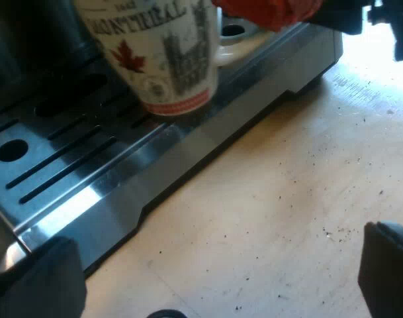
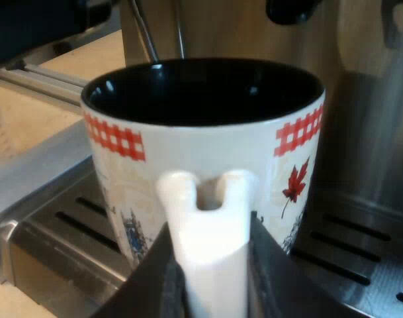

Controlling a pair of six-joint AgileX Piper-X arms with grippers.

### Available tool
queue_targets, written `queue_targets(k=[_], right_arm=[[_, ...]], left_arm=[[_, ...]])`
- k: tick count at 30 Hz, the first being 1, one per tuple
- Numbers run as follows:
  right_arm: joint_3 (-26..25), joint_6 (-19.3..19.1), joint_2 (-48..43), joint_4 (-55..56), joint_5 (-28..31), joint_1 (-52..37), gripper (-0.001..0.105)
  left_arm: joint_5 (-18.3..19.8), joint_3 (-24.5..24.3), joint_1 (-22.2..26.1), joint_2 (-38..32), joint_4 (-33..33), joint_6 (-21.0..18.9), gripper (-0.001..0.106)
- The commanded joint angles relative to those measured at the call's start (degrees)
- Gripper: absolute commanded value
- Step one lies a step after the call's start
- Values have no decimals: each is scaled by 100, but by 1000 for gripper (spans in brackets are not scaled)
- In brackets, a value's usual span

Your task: Place mug into machine

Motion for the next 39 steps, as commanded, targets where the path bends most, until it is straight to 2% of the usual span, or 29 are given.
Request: queue_targets(k=[1,2,3,7,10,13,31,37,39], right_arm=[[-99,97,28,-240,197,-1,0],[-99,159,43,-240,235,-1,0],[-99,201,49,-240,238,-1,0],[-99,204,47,-178,238,-1,0],[-99,306,47,-38,238,-1,0],[-99,316,47,148,238,-1,0],[-106,197,2,553,309,142,0],[-130,151,-333,1283,314,142,0],[-130,151,-417,1342,314,142,7]], left_arm=[[-27,-3,-23,-1,-116,-87,85],[-64,-3,-23,-1,-116,-87,85],[-269,-3,-23,-1,-116,-87,85],[-465,-3,-23,-1,-143,-87,85],[-488,-3,-23,-1,-183,-87,85],[-487,-3,-23,-1,-546,-167,85],[-487,-3,-23,-1,-560,-216,85],[-487,-3,-23,-1,-560,-216,85],[-487,-3,-23,-1,-560,-216,85]])
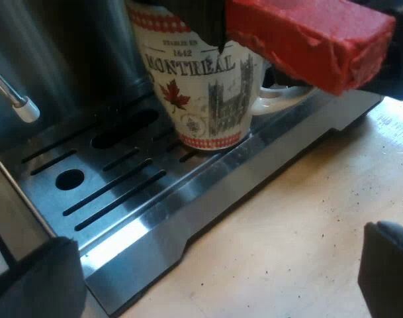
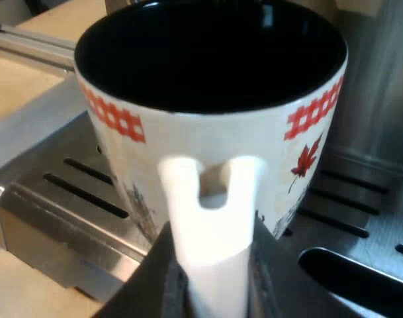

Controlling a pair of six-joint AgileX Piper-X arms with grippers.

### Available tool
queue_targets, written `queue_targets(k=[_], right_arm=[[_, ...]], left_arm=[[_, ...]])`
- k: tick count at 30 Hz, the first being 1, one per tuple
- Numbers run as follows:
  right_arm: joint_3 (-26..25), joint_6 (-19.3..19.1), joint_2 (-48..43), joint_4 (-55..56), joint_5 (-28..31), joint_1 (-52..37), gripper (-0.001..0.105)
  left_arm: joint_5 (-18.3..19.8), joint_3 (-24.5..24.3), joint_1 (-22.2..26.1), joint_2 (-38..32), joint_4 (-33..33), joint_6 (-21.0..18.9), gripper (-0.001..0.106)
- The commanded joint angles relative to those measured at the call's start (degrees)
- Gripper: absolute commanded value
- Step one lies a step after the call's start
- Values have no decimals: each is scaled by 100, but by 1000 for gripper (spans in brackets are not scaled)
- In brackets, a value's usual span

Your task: Place mug into machine

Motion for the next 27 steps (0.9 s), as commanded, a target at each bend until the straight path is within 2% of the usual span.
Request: queue_targets(k=[1,3,4,6,16,27], right_arm=[[-30,-28,-134,253,-4,21,12],[-30,-28,-144,307,-4,21,27],[-30,-28,-144,323,-4,21,30],[-30,-28,-144,432,-4,21,42],[-79,150,-144,587,-4,21,43],[-791,150,132,1119,-63,21,43]], left_arm=[[-36,-3,-23,-1,-114,-97,85],[-36,-3,-23,-1,-114,-97,85],[-36,-3,-23,-1,-114,-97,85],[-36,-3,-23,-1,-114,-97,85],[-26,-3,-23,-1,-103,-181,85],[-16,-3,-23,-1,-103,-184,85]])
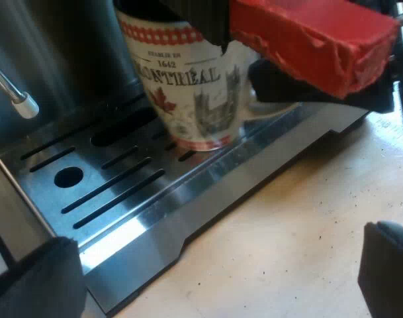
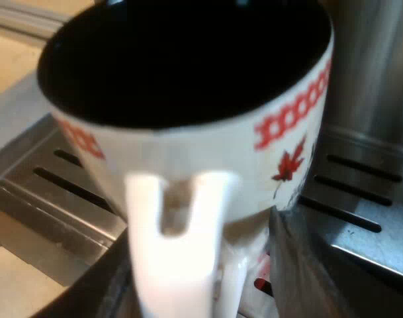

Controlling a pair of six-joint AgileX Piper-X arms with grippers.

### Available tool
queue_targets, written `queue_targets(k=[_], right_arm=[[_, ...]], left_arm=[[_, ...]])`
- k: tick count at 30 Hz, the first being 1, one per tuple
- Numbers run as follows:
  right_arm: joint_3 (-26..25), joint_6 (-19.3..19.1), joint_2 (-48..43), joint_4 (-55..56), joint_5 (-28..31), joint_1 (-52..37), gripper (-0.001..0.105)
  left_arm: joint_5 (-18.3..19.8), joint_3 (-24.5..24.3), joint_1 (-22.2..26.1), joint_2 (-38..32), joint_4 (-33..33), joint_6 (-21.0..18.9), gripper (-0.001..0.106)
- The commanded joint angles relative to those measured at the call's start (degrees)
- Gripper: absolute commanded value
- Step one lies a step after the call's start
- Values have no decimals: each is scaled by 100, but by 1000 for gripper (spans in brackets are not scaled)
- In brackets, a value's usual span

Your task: Place mug into machine

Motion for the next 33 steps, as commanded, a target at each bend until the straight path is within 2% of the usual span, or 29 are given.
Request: queue_targets(k=[1,14,21,33], right_arm=[[-167,-41,43,11,-41,21,43],[-847,60,587,23,-47,68,43],[-867,78,583,23,1,68,43],[-867,80,-295,2024,51,87,43]], left_arm=[[-16,-3,-23,-1,-103,-77,85],[-16,-3,-23,-1,-103,-77,85],[-16,-3,-23,-1,-103,-77,85],[67,-3,-23,-1,-103,-77,85]])
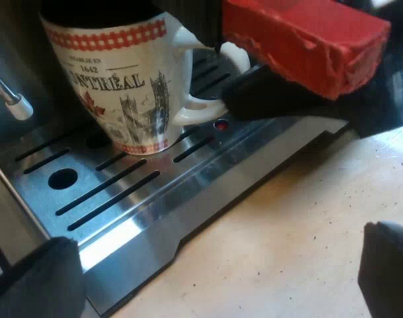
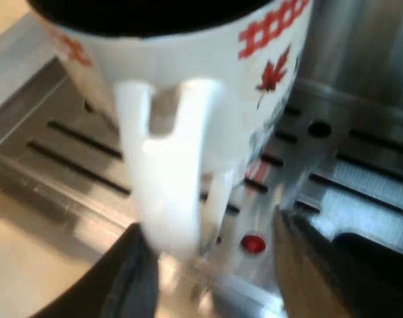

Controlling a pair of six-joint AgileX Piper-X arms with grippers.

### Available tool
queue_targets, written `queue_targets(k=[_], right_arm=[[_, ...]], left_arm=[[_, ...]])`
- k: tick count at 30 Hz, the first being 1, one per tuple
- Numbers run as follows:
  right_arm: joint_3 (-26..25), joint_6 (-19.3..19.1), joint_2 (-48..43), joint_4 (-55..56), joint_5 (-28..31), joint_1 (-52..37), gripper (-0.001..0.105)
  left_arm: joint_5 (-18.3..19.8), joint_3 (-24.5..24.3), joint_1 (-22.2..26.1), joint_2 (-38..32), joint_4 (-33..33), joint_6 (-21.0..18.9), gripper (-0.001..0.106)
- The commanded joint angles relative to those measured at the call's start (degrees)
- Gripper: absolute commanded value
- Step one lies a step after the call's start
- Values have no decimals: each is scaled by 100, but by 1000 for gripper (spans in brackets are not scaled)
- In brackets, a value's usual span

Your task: Place mug into machine

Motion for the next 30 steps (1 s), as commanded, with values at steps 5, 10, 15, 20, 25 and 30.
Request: queue_targets(k=[5,10,15,20,25,30], right_arm=[[-75,-74,-593,888,-76,10,43],[-75,-74,-1029,1606,-92,10,43],[-75,-74,-1704,2551,-92,10,43],[-75,-74,-2259,3123,-92,10,43],[-75,-74,-3075,3937,-145,10,43],[-75,447,-4174,4548,85,-35,43]], left_arm=[[17,-100,-23,-1,-57,-70,85],[17,-437,-23,-1,139,-70,85],[17,-1088,-23,-1,962,-56,85],[17,-1698,-23,-1,1629,-45,85],[17,-2283,-23,-1,2222,-59,85],[17,-3032,-23,-1,3283,-74,85]])
